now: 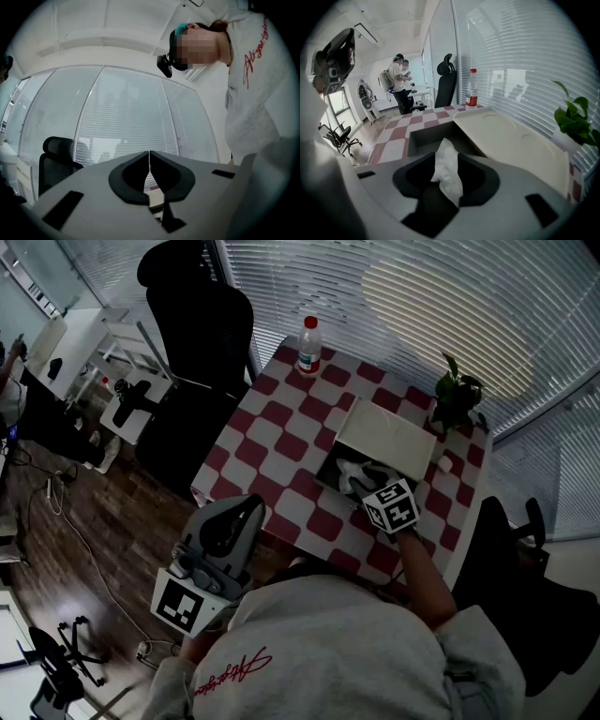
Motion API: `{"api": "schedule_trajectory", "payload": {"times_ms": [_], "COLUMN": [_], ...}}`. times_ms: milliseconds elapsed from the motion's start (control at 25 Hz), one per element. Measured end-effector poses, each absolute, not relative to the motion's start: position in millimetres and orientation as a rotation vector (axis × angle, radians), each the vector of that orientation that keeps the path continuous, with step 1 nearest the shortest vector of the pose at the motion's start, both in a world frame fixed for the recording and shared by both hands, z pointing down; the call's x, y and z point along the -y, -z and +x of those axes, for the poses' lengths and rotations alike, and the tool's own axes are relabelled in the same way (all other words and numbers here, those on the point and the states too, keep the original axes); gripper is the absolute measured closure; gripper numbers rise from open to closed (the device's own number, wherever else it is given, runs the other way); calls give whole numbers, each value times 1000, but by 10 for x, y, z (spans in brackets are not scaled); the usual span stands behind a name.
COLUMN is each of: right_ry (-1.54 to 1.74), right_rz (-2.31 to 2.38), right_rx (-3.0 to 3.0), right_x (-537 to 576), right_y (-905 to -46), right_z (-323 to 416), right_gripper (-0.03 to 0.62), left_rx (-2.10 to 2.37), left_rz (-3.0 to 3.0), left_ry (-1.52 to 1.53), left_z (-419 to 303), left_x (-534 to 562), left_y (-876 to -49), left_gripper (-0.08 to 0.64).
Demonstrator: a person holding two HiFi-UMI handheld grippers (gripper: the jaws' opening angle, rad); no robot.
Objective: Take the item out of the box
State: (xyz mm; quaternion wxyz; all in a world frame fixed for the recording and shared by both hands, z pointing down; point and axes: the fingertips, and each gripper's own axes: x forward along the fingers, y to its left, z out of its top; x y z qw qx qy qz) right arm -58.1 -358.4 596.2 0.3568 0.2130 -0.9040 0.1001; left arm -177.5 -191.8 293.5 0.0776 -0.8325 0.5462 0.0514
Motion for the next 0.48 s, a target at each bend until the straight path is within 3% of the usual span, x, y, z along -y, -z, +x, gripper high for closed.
{"api": "schedule_trajectory", "payload": {"times_ms": [480], "right_ry": [-287], "right_rz": [510], "right_rx": [2276], "right_x": [3571], "right_y": [-6052], "right_z": [-602], "right_gripper": [451], "left_rx": [-1639], "left_rz": [-2498], "left_ry": [-157], "left_z": [-1806], "left_x": [1898], "left_y": [-2940], "left_gripper": [542]}}
